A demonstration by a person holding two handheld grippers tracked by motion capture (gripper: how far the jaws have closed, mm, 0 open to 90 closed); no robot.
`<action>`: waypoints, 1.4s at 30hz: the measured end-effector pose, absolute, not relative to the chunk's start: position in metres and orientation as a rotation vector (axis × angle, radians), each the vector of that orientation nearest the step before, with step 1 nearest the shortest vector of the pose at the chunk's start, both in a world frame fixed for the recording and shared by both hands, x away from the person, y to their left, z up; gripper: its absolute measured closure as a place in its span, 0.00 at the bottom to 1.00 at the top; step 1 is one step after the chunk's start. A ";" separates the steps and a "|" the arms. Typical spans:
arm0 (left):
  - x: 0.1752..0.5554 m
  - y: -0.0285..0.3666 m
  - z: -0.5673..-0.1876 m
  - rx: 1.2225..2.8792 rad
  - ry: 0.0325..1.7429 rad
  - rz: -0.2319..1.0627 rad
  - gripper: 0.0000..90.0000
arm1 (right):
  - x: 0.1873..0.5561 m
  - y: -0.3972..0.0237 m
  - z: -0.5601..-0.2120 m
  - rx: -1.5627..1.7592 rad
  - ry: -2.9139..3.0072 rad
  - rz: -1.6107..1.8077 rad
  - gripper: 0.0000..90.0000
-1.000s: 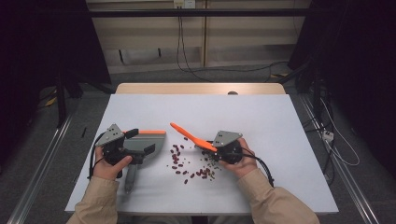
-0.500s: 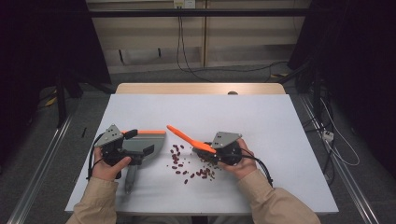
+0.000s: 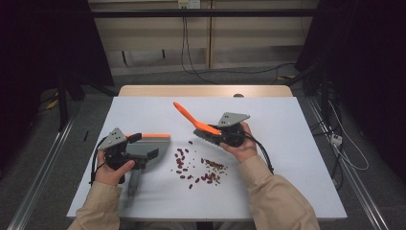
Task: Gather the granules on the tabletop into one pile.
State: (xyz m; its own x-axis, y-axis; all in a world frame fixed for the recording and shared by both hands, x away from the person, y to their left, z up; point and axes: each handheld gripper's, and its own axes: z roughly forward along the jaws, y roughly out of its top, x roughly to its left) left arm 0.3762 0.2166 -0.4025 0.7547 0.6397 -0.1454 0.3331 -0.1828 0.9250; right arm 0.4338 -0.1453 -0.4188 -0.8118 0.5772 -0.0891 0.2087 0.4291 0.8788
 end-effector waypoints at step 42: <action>0.378 0.235 -0.404 1.756 0.817 0.350 0.05 | 0.403 -0.111 -0.438 0.277 2.536 1.335 0.79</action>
